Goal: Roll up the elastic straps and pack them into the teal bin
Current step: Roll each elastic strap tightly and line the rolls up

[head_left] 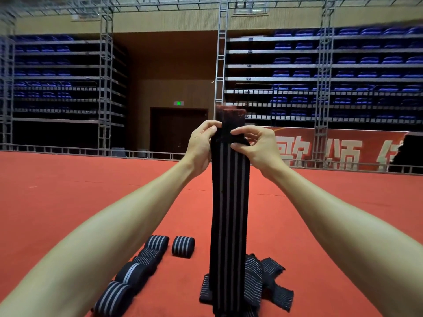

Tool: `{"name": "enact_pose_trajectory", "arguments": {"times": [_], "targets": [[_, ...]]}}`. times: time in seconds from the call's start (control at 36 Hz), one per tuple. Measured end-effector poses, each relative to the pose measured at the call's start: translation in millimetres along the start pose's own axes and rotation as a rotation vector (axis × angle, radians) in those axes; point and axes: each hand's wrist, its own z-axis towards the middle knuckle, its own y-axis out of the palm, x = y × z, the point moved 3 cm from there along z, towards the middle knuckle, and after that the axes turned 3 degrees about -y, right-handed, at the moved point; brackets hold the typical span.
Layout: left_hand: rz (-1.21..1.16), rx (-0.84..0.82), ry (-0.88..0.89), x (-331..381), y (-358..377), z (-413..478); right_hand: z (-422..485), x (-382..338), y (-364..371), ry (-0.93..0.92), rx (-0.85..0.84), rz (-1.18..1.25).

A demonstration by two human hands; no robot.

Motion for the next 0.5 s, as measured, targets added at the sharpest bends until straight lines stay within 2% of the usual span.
{"name": "enact_pose_trajectory", "arguments": {"times": [0.22,0.39,0.5], "targets": [[0.153,0.043,0.086,-0.6,1.1,-1.9,1.7,1.2,0.8,-0.029,-0.021,-0.059],[0.156,0.058,0.085,-0.1,3.5,-4.0,-3.0,-1.6,4.4,-0.116,0.024,-0.161],[0.136,0.033,0.079,-3.0,4.5,-6.1,0.3,0.4,0.1,-0.079,0.045,-0.120]]}}
